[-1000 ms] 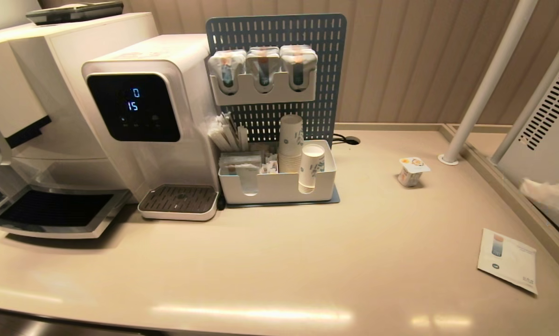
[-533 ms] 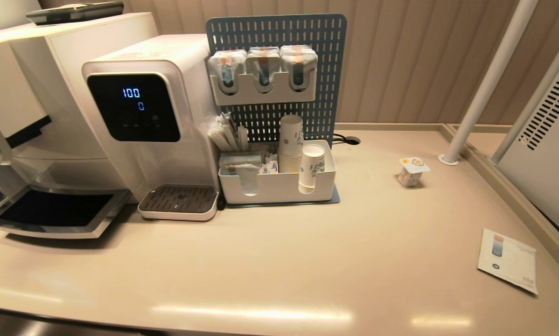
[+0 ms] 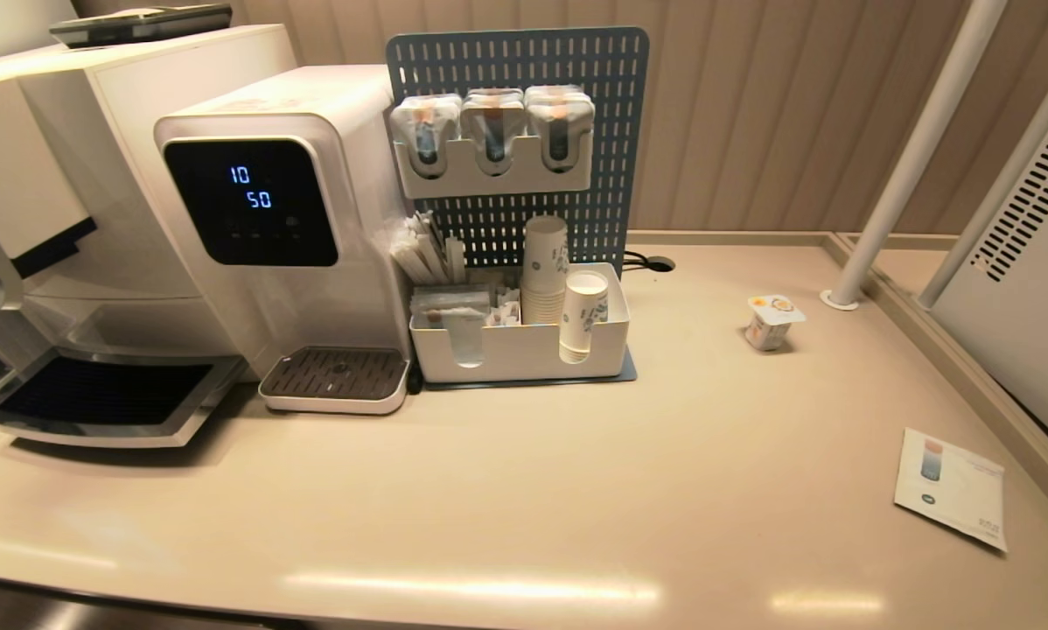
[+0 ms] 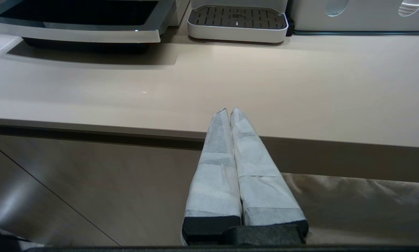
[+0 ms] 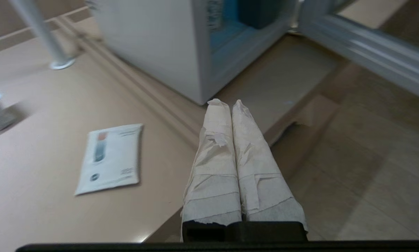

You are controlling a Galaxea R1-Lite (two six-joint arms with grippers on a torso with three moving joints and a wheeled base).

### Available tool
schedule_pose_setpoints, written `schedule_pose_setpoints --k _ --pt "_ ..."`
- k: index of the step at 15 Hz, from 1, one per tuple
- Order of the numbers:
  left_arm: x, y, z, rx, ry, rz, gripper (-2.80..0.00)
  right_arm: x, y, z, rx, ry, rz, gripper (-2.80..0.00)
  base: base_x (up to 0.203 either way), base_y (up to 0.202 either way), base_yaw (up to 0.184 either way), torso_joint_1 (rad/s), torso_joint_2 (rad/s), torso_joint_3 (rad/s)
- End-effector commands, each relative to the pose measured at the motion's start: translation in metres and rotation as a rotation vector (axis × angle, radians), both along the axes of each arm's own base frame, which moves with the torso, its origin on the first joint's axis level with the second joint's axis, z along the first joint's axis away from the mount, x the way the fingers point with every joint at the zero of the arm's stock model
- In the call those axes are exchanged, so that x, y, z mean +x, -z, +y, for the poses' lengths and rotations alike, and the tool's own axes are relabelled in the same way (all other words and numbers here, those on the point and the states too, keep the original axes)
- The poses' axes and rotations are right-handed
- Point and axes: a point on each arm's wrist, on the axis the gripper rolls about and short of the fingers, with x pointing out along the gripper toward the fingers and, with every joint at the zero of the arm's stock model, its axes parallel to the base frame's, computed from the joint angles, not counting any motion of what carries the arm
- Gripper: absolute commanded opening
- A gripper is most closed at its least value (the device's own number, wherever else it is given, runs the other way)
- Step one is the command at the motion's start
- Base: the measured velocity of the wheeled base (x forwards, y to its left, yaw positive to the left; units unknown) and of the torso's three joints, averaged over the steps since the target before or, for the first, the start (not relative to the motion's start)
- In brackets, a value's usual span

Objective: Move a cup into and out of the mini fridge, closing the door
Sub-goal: Close the freezer door

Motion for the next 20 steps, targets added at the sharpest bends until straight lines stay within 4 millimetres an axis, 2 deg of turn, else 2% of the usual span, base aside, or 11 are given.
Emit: schedule_pose_setpoints --k 1,4,6,7,8,11,20 --pt "0.000 0.000 0.000 0.000 0.000 0.003 -2.80 -0.015 0.029 0.003 0.018 -0.215 -0.069 -2.80 0.000 0.000 0.000 0.000 0.00 0.000" --pt "0.000 0.000 0.000 0.000 0.000 0.003 -2.80 -0.027 0.064 0.008 -0.008 -0.447 -0.179 -2.80 0.000 0.000 0.000 0.000 0.00 0.000" --pt "0.000 0.000 0.000 0.000 -0.002 0.003 -2.80 -0.015 0.091 0.012 -0.045 -0.654 -0.120 -2.80 0.000 0.000 0.000 0.000 0.00 0.000" --pt "0.000 0.000 0.000 0.000 0.000 0.003 -2.80 -0.012 0.098 0.015 -0.124 -0.761 -0.059 -2.80 0.000 0.000 0.000 0.000 0.00 0.000" --pt "0.000 0.000 0.000 0.000 0.000 0.003 -2.80 -0.011 0.102 0.015 -0.181 -0.787 -0.006 -2.80 0.000 0.000 0.000 0.000 0.00 0.000" --pt "0.000 0.000 0.000 0.000 0.000 0.001 -2.80 -0.011 0.104 0.015 -0.122 -0.785 -0.023 -2.80 0.000 0.000 0.000 0.000 0.00 0.000" --pt "0.000 0.000 0.000 0.000 0.000 0.003 -2.80 -0.010 0.104 0.015 -0.124 -0.784 -0.028 -2.80 0.000 0.000 0.000 -0.012 0.01 -0.004"
